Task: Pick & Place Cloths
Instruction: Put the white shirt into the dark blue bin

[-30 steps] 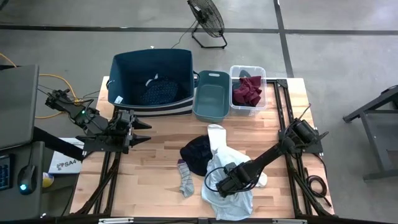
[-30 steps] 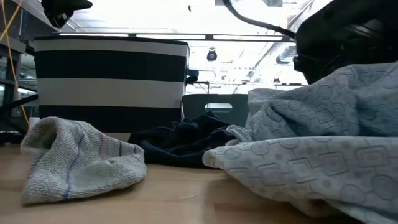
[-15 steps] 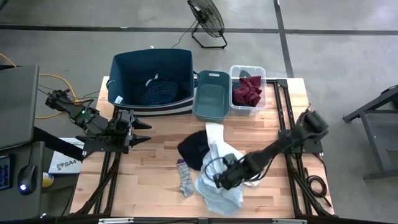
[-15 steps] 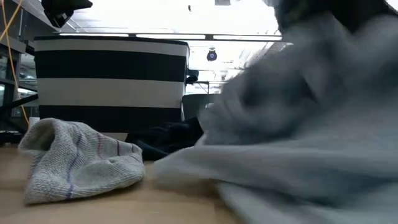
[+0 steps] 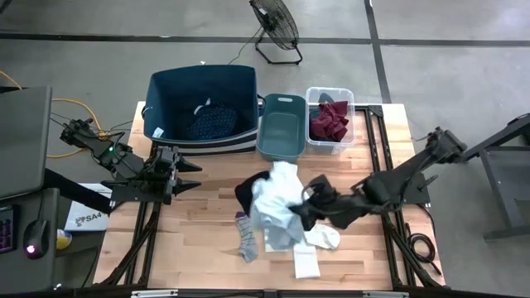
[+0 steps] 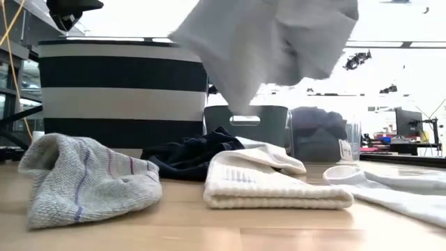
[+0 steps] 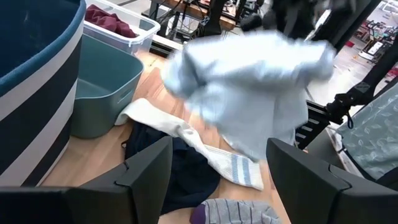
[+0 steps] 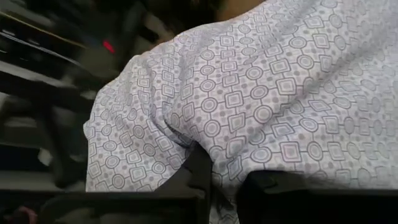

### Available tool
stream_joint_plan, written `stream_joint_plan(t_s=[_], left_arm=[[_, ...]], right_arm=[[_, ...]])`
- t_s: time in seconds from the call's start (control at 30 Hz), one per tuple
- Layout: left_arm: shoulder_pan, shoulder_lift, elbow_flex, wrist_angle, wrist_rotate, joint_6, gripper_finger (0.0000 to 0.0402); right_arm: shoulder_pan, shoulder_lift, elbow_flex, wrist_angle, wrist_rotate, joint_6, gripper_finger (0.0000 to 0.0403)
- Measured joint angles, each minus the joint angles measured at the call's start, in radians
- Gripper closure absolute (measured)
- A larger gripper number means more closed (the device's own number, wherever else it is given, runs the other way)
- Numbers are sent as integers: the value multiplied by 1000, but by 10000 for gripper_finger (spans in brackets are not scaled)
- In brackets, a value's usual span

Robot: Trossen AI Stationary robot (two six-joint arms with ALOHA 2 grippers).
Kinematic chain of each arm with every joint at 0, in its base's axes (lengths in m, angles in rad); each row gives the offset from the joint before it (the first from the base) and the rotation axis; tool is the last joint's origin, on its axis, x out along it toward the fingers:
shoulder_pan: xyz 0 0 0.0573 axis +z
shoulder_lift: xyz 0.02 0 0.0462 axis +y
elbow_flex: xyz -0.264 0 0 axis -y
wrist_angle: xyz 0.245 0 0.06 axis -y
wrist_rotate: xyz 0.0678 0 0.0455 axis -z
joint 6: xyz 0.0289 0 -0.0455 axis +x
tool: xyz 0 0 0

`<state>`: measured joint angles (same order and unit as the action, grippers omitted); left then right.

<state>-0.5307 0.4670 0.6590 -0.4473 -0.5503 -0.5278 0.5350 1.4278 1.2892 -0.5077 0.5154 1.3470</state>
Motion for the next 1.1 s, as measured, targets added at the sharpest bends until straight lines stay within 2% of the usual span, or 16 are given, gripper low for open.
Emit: stream_joint_plan(t_s=[0.17,0.37,0.57,0.7,0.8,0.97,1.1], left_arm=[[0,0,0,3,0,0,146],[0,0,0,11,-4,22,146],[0,0,0,123,-55,136,146],[0,9,0,247,-86,266,146],[0,30,0,323,-127,307,145],[1,101,0,477,-200,360,99],[1,195,0,686,-257,540,39]], right_arm=[[-27,-83,1,124,87,-223,374],[-91,-154,2,235,94,-485,374],[-178,-190,2,294,49,-671,374],[-233,-193,2,321,-8,-744,374],[-270,-193,2,329,-55,-788,374],[-331,-193,2,348,-128,-845,374],[-377,-193,2,362,-165,-854,374]])
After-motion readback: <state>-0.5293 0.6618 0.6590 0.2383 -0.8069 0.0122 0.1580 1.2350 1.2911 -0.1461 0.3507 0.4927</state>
